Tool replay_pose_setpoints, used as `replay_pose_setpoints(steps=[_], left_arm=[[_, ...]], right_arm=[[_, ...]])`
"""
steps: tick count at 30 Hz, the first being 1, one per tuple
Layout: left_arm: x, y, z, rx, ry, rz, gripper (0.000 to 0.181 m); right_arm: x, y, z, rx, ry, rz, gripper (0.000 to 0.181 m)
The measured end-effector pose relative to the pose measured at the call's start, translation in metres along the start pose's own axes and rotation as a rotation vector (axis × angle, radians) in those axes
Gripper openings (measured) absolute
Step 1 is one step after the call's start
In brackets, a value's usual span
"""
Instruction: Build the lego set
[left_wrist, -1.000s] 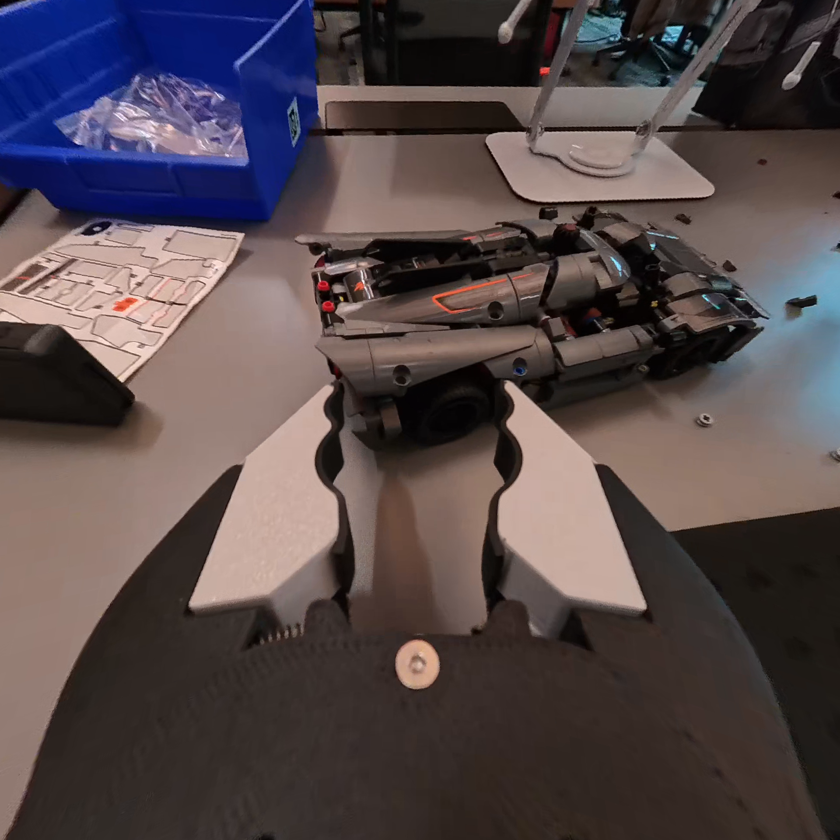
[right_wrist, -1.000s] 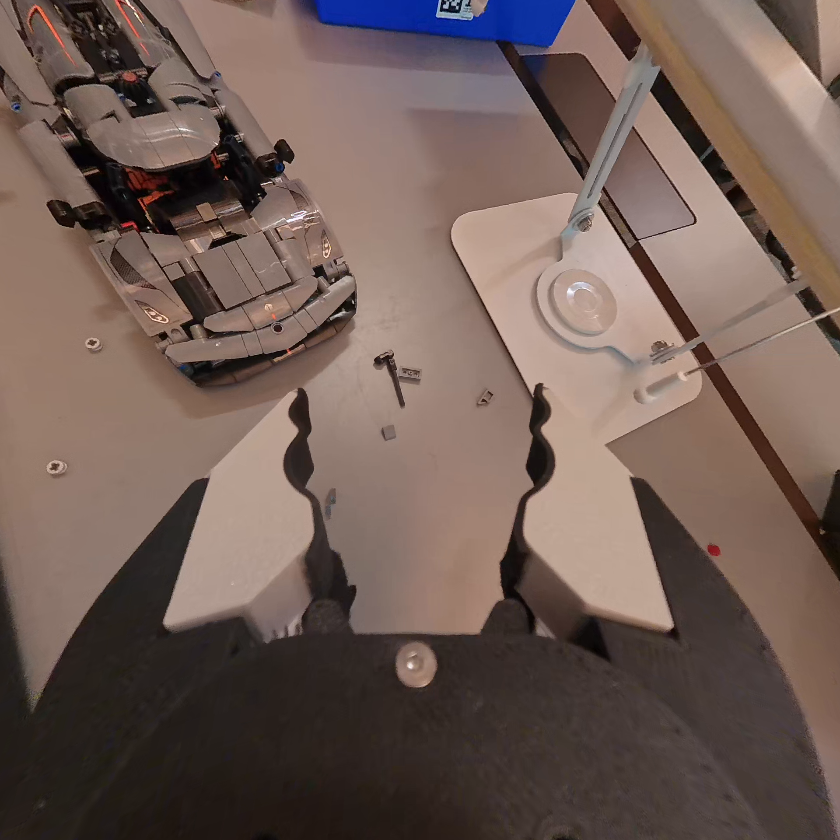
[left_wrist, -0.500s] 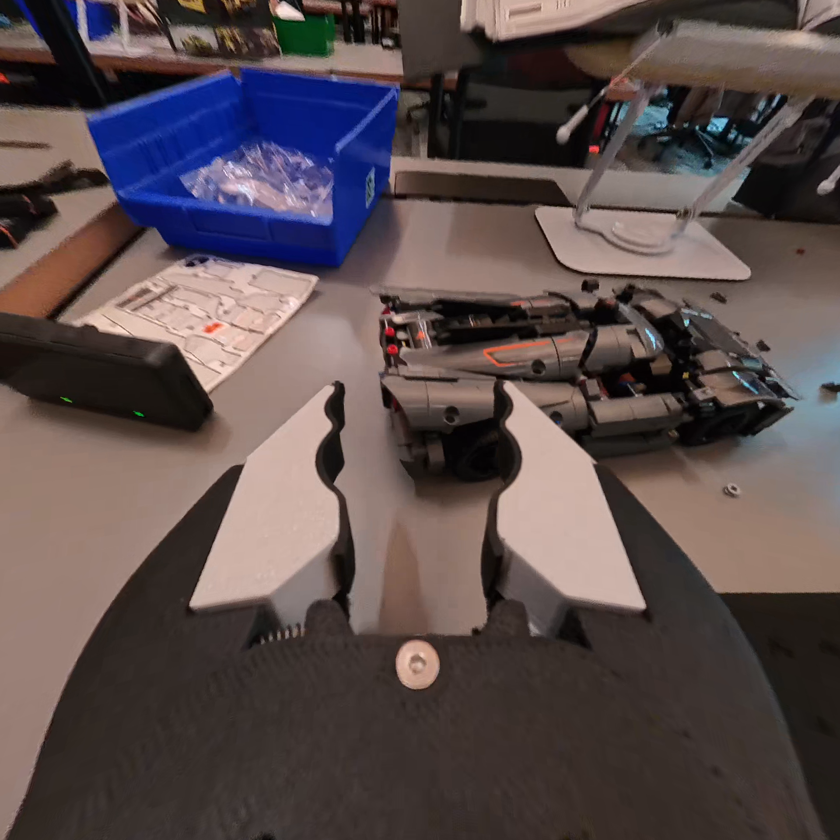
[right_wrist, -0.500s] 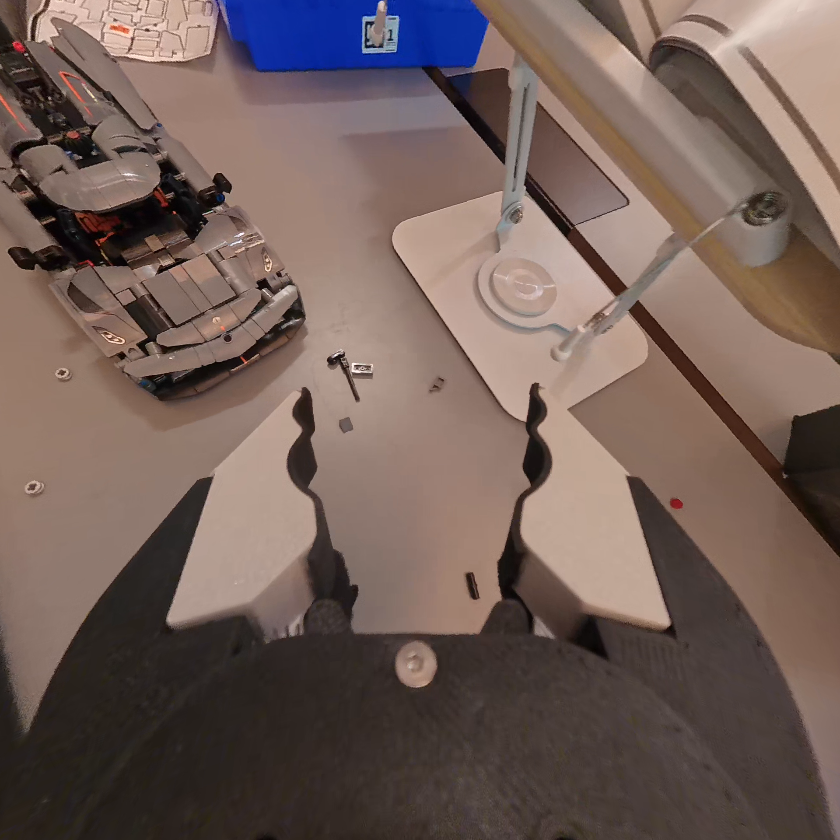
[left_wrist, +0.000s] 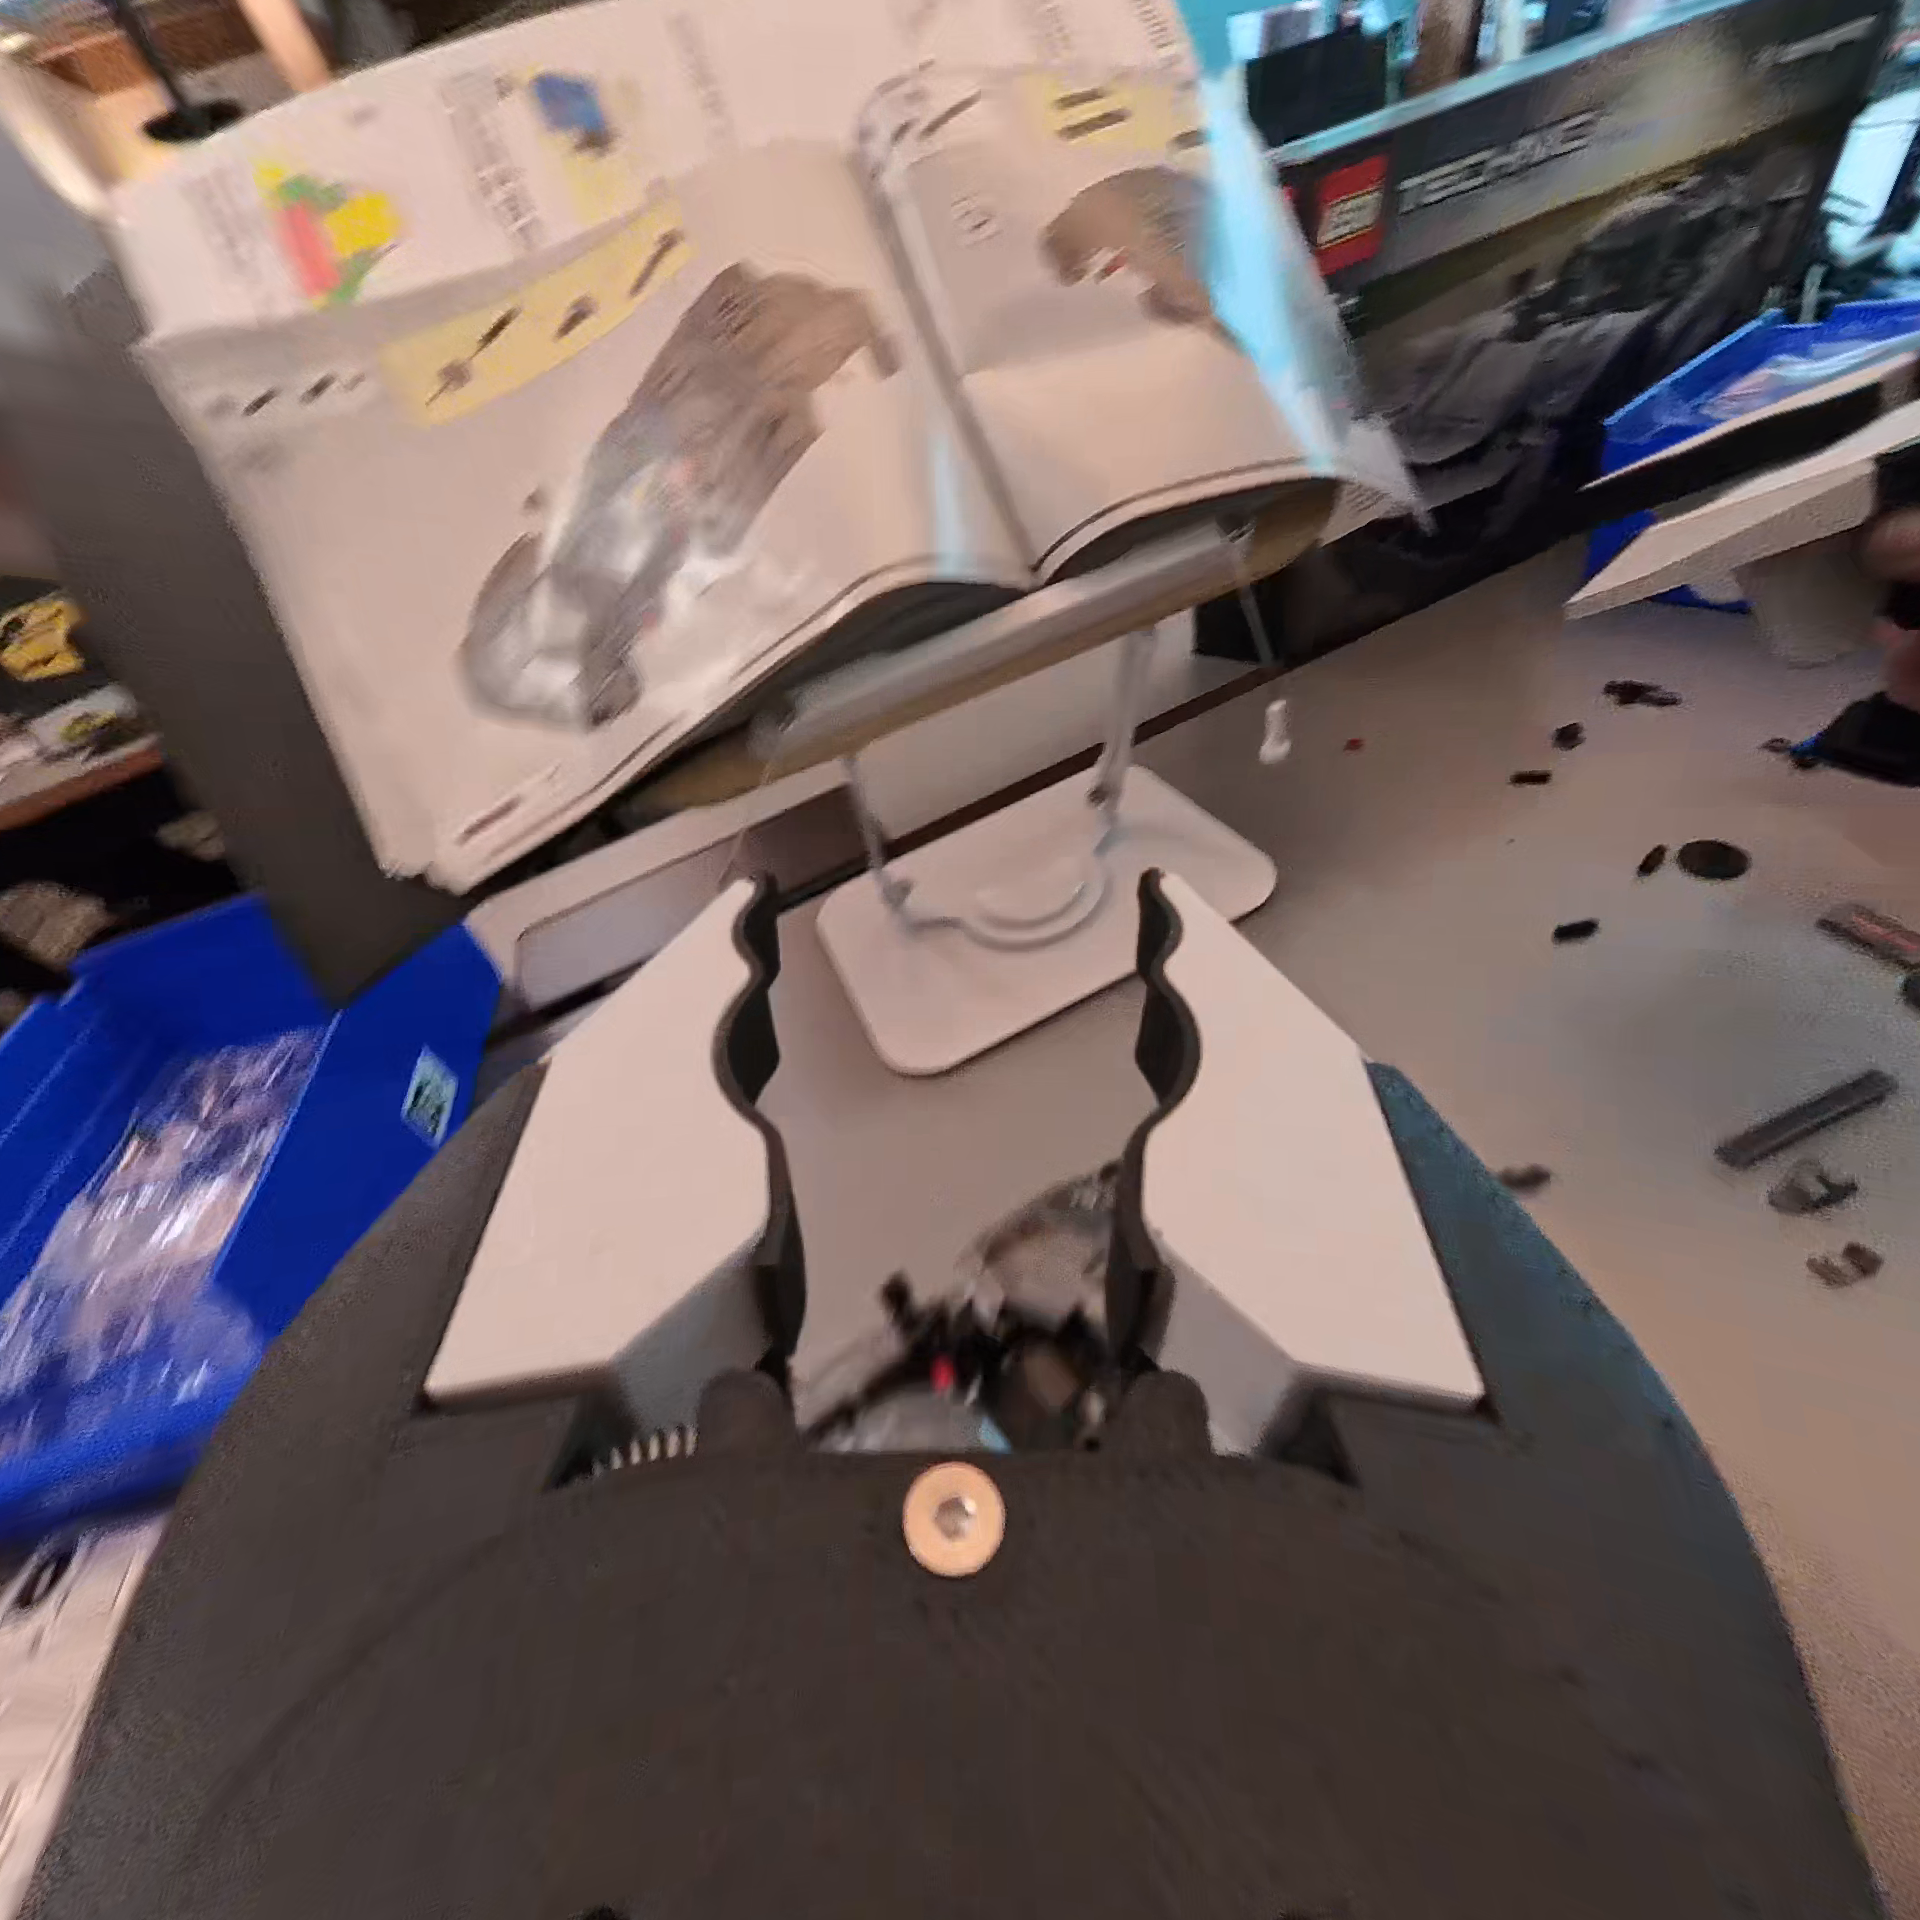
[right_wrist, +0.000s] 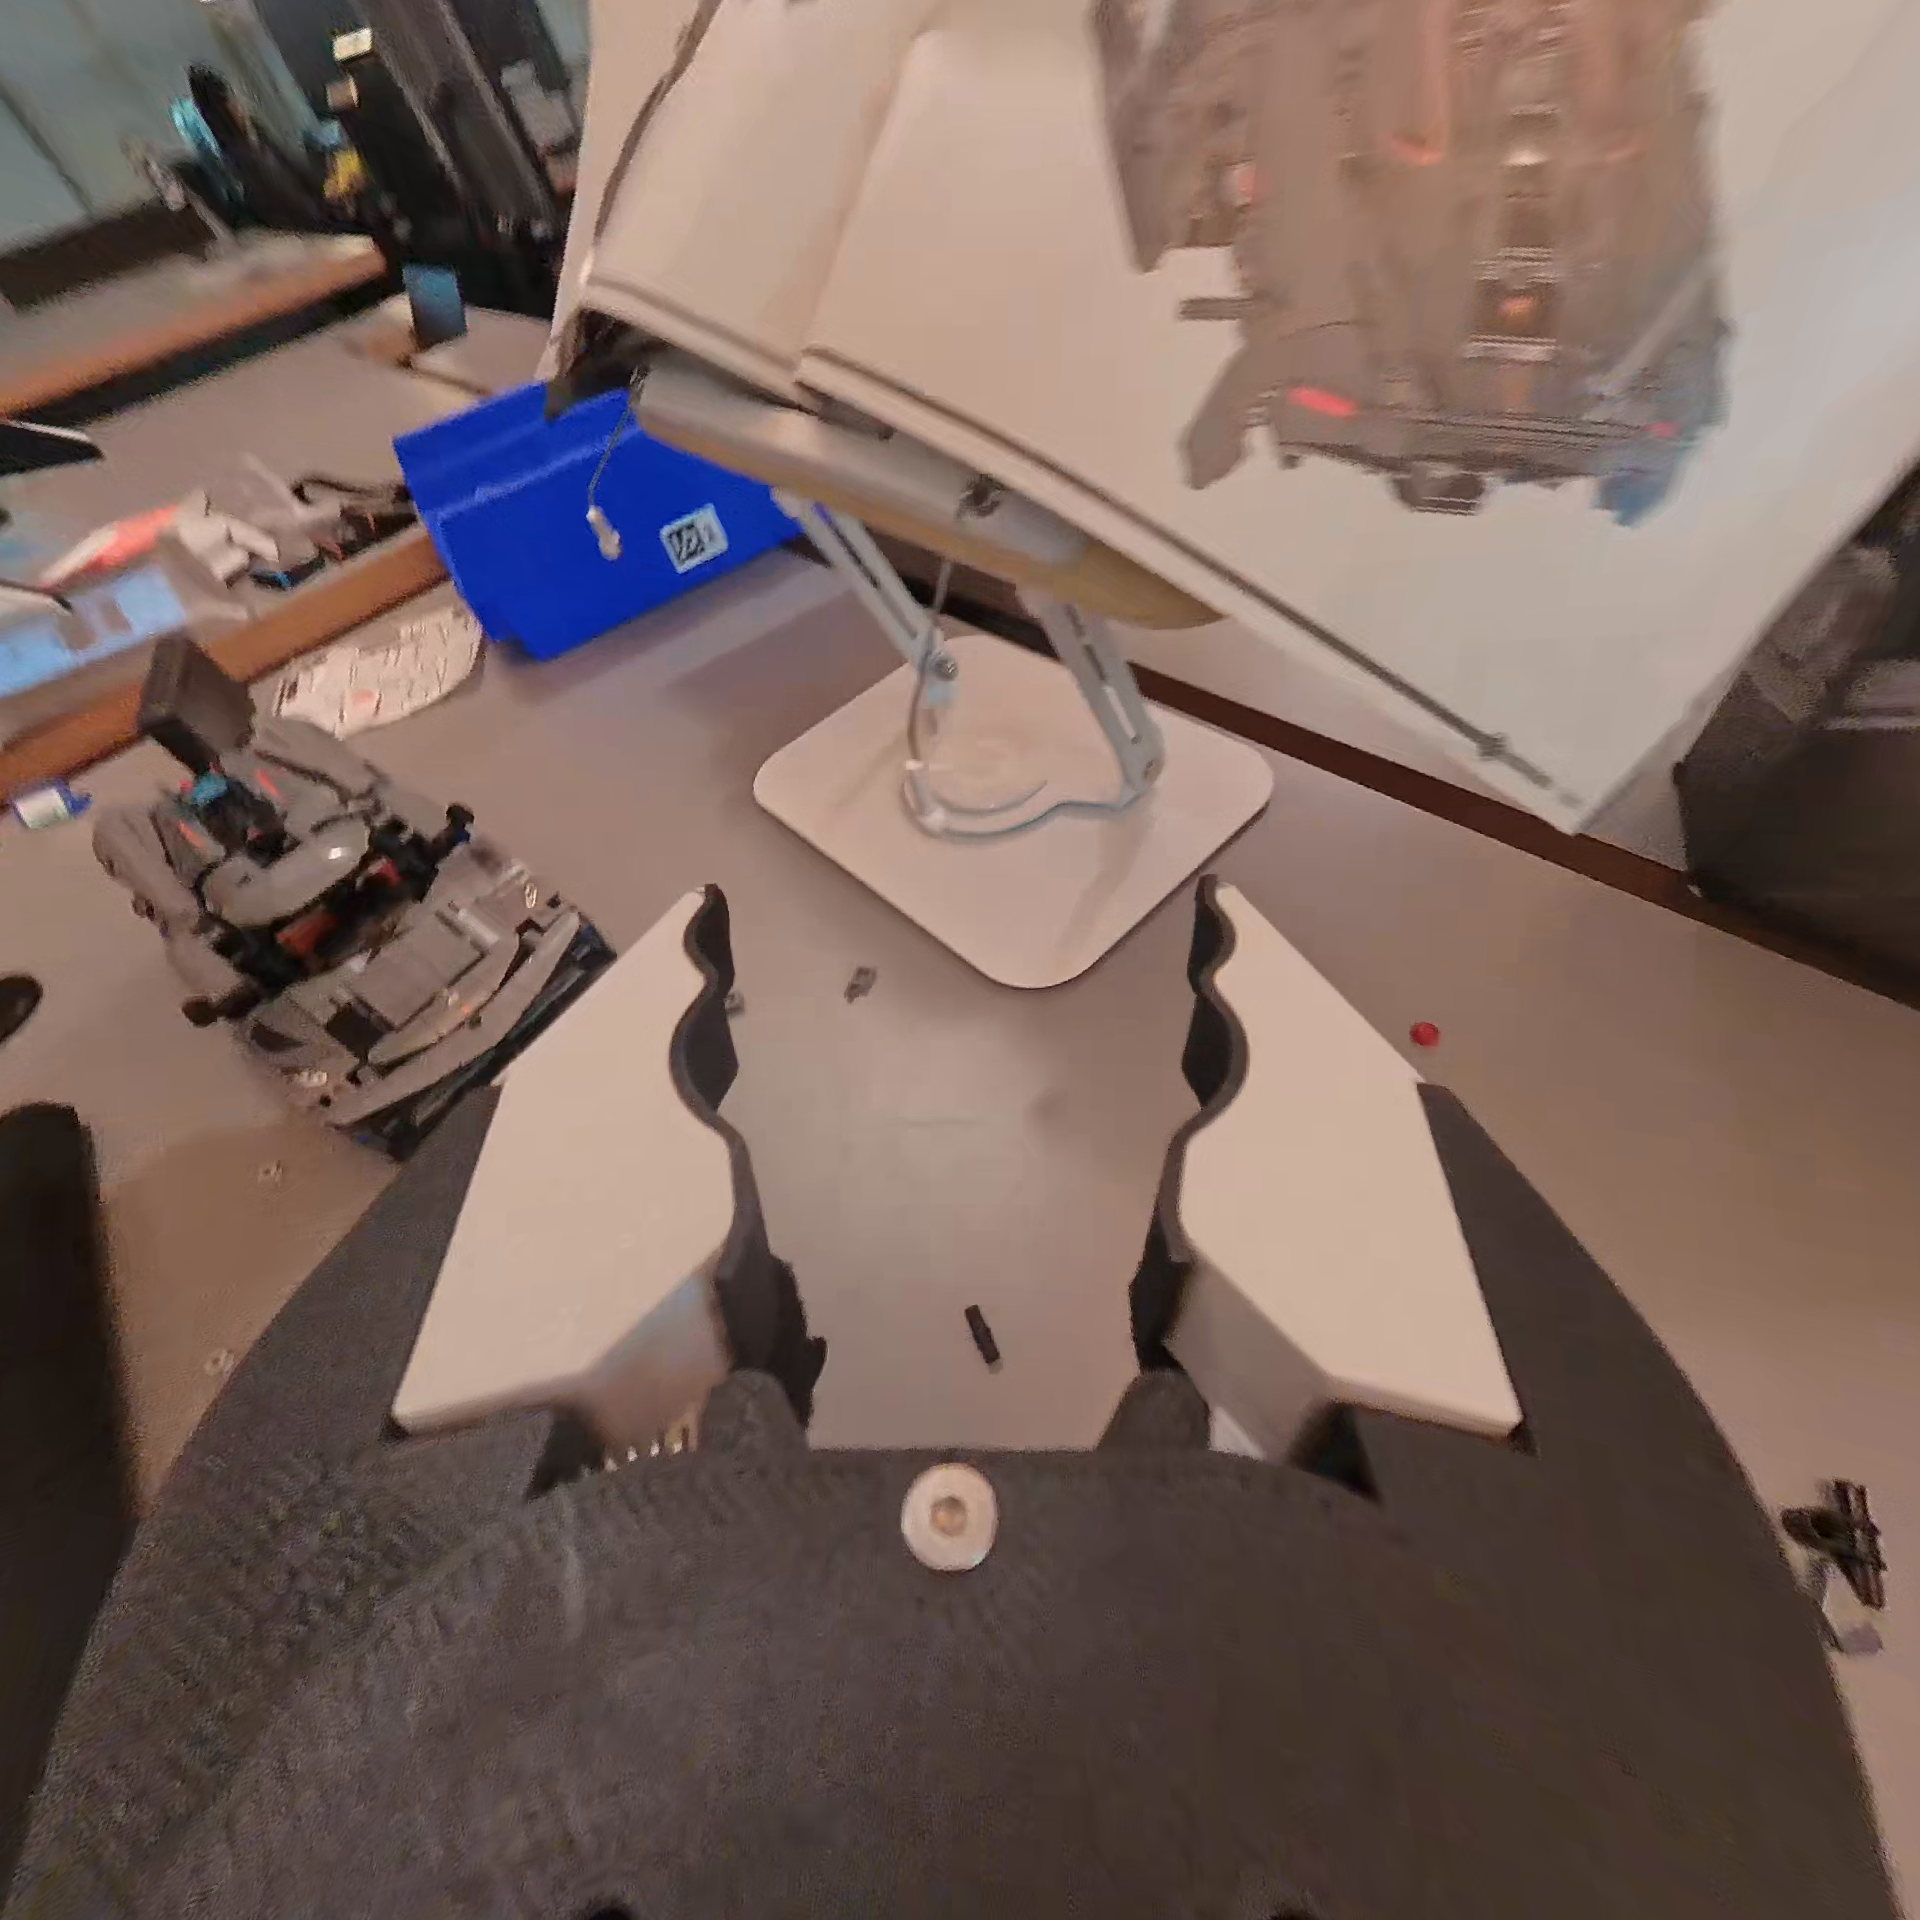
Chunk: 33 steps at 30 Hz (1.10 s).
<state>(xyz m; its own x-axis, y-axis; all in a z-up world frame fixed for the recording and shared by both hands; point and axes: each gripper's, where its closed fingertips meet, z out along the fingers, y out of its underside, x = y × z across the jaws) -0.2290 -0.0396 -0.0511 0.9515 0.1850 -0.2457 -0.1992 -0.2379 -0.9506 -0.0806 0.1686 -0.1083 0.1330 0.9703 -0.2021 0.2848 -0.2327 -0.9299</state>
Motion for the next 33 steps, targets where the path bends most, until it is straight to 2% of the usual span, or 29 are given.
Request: replay_pose_setpoints(steps=[4, 10, 16, 18, 22, 28, 33], left_arm=[[0.044, -0.035, 0.062, 0.018, 0.087, 0.132, 0.071], [0.082, -0.080, 0.132, 0.091, 0.106, 0.170, 0.076], [0.091, -0.089, 0.199, 0.049, 0.072, 0.239, 0.072], [0.084, -0.078, 0.214, -0.015, 0.046, 0.243, 0.069], [0.081, -0.064, 0.228, -0.035, 0.051, 0.206, 0.058], [0.072, -0.061, 0.228, -0.028, 0.008, 0.234, 0.034], [0.077, -0.054, 0.228, -0.037, 0.054, 0.228, 0.029]], right_arm=[[0.029, 0.003, -0.007, 0.021, 0.049, 0.067, 0.087], [0.044, 0.006, -0.009, 0.032, 0.067, 0.113, 0.087], [0.046, 0.013, -0.002, 0.004, 0.075, 0.105, 0.087], [0.046, 0.014, -0.001, 0.003, 0.068, 0.111, 0.087], [0.050, 0.017, 0.004, -0.014, 0.071, 0.108, 0.087], [0.049, 0.026, 0.011, -0.054, 0.078, 0.094, 0.087], [0.045, 0.020, 0.005, -0.054, 0.100, 0.020, 0.088]])
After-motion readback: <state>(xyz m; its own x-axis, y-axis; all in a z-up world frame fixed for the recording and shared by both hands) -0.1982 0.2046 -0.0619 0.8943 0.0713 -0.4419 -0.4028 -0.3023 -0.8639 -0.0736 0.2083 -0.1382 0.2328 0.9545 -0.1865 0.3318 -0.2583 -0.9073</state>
